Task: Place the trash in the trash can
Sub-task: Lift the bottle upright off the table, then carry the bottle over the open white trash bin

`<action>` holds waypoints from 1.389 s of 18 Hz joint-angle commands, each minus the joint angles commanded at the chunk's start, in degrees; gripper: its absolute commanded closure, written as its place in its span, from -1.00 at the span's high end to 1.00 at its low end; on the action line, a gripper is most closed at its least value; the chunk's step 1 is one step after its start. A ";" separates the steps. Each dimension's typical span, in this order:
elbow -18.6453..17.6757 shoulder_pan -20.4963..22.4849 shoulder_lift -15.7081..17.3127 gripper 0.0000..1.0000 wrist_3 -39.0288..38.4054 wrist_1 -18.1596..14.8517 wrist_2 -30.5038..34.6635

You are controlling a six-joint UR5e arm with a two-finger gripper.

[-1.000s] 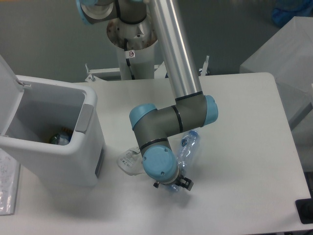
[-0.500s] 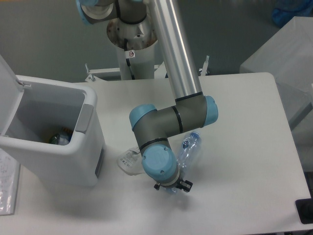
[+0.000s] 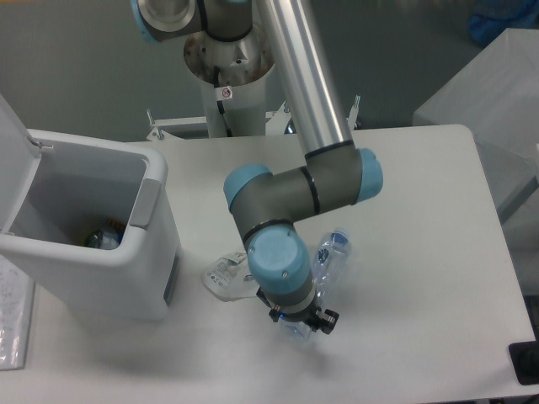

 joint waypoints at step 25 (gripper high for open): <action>5.46 6.60 14.16 0.19 -10.74 7.39 -76.40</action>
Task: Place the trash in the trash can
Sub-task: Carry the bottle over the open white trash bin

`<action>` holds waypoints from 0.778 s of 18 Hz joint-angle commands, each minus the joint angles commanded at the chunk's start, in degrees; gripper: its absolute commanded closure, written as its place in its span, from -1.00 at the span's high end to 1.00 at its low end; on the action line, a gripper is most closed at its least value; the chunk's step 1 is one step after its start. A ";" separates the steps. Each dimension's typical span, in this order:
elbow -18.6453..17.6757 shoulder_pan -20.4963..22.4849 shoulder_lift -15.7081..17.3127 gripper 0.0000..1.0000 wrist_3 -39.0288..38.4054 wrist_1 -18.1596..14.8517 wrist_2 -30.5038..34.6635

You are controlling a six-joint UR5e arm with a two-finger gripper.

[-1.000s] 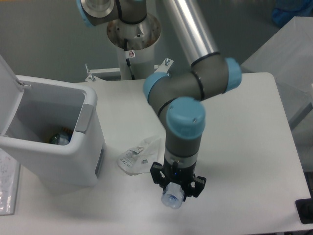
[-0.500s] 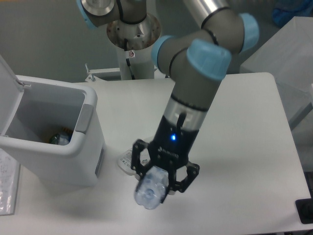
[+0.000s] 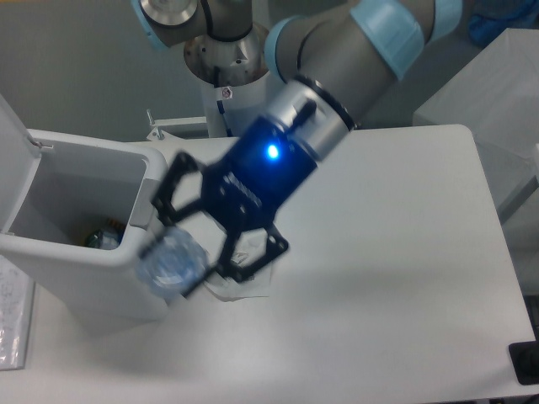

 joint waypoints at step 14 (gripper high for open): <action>-27.23 -5.53 12.30 0.34 19.66 1.49 -3.19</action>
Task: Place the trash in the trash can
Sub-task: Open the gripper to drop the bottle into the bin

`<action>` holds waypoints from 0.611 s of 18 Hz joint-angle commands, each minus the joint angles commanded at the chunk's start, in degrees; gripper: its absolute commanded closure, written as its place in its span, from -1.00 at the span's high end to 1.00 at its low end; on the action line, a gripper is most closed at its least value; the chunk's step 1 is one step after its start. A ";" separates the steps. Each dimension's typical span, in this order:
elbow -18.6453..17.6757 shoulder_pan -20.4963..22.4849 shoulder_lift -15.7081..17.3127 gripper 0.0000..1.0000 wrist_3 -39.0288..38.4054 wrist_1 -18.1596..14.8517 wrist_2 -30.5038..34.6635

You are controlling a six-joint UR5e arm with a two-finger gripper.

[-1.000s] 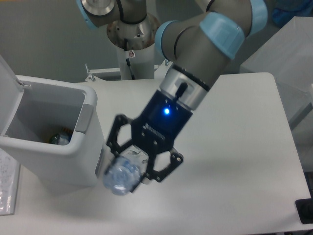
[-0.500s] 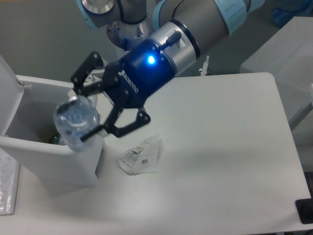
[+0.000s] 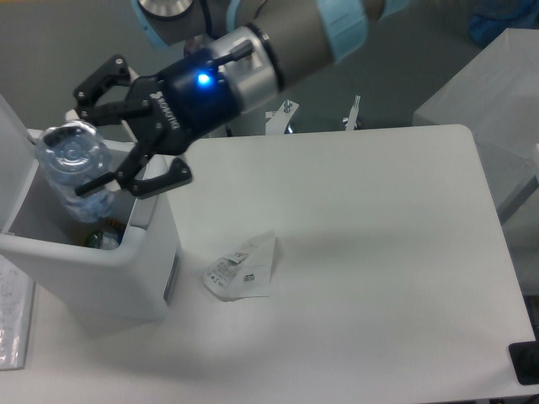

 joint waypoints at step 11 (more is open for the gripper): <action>-3.73 -0.09 0.89 1.00 6.88 0.27 0.53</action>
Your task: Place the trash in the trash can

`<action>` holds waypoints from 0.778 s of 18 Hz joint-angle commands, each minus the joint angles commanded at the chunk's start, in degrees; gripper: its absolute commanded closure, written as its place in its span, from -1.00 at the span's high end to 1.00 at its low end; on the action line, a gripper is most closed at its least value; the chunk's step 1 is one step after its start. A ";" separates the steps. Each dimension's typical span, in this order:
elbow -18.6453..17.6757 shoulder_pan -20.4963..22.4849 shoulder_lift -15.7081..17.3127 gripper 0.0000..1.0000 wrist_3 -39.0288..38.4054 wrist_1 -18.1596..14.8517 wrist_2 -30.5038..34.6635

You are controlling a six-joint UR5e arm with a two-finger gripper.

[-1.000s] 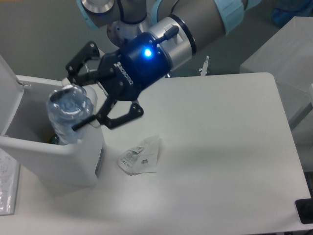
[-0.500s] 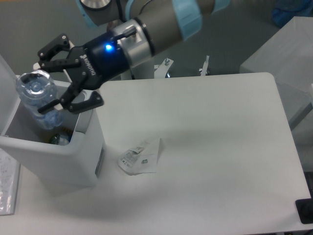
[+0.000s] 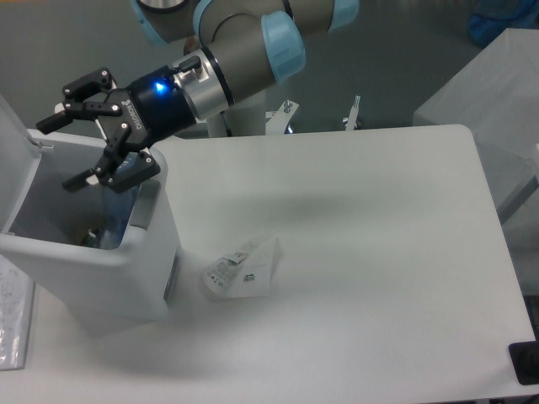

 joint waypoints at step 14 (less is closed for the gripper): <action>17.32 4.48 -9.31 1.00 -0.70 -0.53 45.08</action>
